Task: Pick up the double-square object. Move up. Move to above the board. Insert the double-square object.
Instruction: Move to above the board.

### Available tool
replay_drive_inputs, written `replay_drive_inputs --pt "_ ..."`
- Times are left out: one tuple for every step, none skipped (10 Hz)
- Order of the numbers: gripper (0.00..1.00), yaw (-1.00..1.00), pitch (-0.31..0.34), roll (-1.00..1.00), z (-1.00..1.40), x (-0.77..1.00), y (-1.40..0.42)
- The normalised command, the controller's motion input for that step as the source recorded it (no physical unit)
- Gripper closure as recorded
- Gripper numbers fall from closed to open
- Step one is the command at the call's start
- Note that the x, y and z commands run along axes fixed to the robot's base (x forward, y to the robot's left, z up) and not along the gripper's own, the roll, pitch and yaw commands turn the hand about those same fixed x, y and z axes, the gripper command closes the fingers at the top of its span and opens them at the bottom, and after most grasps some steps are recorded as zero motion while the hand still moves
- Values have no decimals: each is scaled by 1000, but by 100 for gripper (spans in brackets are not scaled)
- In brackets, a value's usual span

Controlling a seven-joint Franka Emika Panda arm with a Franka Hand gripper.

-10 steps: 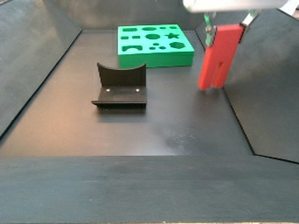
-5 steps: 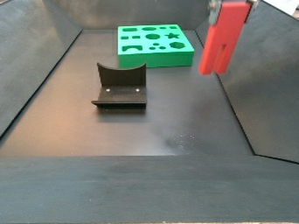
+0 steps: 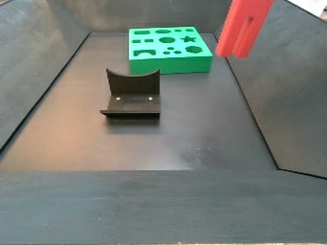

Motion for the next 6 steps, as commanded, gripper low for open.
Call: replay_drive_inputs --pt "100 -42 38 -6 1000 -5 99" --pt "100 -46 73 -9 835 2 79" --pt "100 -46 76 -9 730 2 67" --pt "100 -46 76 -9 521 -3 47" --pt "100 -47 70 -9 367 -4 32" --pt "100 -1000 812 51 75 547 -1000"
